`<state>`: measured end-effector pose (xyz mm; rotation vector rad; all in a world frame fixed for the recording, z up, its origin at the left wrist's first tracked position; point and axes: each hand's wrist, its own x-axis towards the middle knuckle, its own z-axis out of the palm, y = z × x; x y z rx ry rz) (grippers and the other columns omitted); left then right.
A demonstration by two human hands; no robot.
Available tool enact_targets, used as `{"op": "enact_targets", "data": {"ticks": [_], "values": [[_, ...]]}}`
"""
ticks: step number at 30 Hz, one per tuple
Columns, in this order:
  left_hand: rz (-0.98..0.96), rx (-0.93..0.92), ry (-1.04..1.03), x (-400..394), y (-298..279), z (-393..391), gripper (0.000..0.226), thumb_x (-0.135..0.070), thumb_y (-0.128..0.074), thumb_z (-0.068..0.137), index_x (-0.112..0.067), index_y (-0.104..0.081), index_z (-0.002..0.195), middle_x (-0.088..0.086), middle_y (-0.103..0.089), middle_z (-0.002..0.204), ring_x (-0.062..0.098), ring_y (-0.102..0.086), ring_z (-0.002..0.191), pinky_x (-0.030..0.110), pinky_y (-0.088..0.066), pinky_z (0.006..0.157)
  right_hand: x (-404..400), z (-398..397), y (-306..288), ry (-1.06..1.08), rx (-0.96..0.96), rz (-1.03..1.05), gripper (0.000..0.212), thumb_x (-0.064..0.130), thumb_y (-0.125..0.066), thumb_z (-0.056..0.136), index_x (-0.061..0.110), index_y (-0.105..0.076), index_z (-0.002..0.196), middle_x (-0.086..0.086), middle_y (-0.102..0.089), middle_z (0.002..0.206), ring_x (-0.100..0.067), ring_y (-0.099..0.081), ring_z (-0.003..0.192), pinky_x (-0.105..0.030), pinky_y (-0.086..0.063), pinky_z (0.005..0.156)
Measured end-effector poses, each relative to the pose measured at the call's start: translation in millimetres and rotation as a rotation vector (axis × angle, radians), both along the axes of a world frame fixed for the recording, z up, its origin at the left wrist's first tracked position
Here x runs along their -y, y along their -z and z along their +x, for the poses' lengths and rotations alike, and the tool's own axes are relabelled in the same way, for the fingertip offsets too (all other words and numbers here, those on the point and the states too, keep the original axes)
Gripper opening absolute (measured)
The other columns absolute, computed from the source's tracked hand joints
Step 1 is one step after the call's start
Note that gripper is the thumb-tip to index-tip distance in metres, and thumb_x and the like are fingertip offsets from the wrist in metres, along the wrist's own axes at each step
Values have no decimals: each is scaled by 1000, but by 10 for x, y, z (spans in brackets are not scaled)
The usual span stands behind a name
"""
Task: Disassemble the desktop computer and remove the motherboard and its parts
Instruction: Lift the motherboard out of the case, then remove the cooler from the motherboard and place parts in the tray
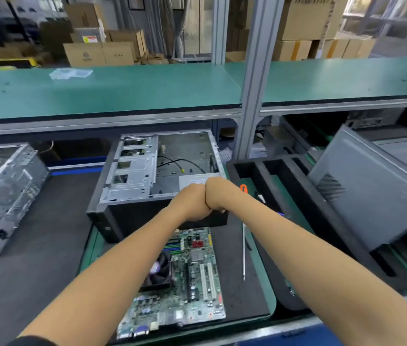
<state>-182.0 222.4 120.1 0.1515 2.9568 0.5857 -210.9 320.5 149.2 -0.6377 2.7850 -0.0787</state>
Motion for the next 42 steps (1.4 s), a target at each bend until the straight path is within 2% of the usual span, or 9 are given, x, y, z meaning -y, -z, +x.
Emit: {"op": "enact_targets", "data": {"ticks": [3, 7, 10, 15, 22, 28, 33, 37, 42], "values": [[-15, 18, 13, 420, 30, 235, 18, -20, -61, 84, -23, -50, 70, -3, -50, 65, 20, -50, 60, 29, -33, 47, 402, 229, 45, -4, 12, -27, 29, -4, -55, 80, 10, -40, 59, -9, -48, 67, -24, -49, 62, -32, -40, 58], [-41, 54, -32, 1011, 136, 557, 23, -18, -62, 82, -24, -46, 67, -3, -53, 68, 17, -48, 59, 29, -35, 50, 1016, 522, 192, -41, 58, -60, 29, -2, -51, 85, 11, -39, 62, -4, -42, 60, -23, -48, 62, -32, -39, 56], [-54, 104, -91, 1404, 263, 802, 19, -23, -64, 81, -23, -49, 69, -4, -52, 69, 19, -51, 63, 30, -40, 58, 1428, 726, 337, -64, 121, -99, 15, -1, -51, 85, 5, -50, 71, -3, -51, 71, -25, -54, 70, -32, -41, 60], [-65, 180, -164, 1885, 547, 1153, 11, -22, -62, 83, -13, -63, 90, 7, -65, 88, 22, -53, 70, 31, -41, 60, 1913, 1027, 628, -117, 221, -122, 6, 0, -51, 86, 3, -55, 82, -17, -66, 101, -29, -59, 78, -32, -41, 64], [-22, 243, -380, 2283, 953, 1503, 10, -18, -58, 86, -10, -62, 91, 12, -66, 97, 29, -63, 84, 32, -45, 64, 2397, 1267, 966, -248, 254, -62, 23, 4, -50, 91, -1, -60, 112, -16, -63, 115, -30, -62, 104, -34, -47, 77], [66, 317, -494, 2336, 1280, 1658, 46, -29, -67, 85, -5, -50, 120, 14, -61, 115, 31, -60, 103, 38, -50, 80, 2540, 1380, 1160, -279, 324, -21, 3, 5, -51, 90, 6, -53, 93, -18, -61, 114, -31, -61, 102, -32, -39, 67], [45, 287, -659, 2299, 1422, 1695, 27, -21, -60, 88, -4, -44, 103, 19, -59, 112, 35, -59, 94, 35, -41, 66, 2479, 1410, 1315, -250, 385, -6, 15, 6, -47, 93, 2, -55, 104, -19, -61, 114, -33, -59, 97, -33, -40, 68], [58, 348, -756, 2326, 1470, 1710, 33, -27, -61, 89, -4, -48, 110, 17, -57, 117, 35, -58, 104, 35, -42, 71, 2420, 1431, 1397, -252, 439, -3, 23, 14, -48, 95, 2, -53, 113, -19, -59, 117, -34, -58, 104, -34, -45, 74], [35, 369, -755, 2277, 1376, 1656, 16, -15, -53, 89, -7, -45, 78, 17, -61, 104, 31, -57, 80, 33, -44, 63, 2374, 1486, 1351, -250, 480, -27, 34, 12, -50, 93, 4, -44, 125, -18, -55, 124, -33, -55, 109, -35, -43, 76]]}}
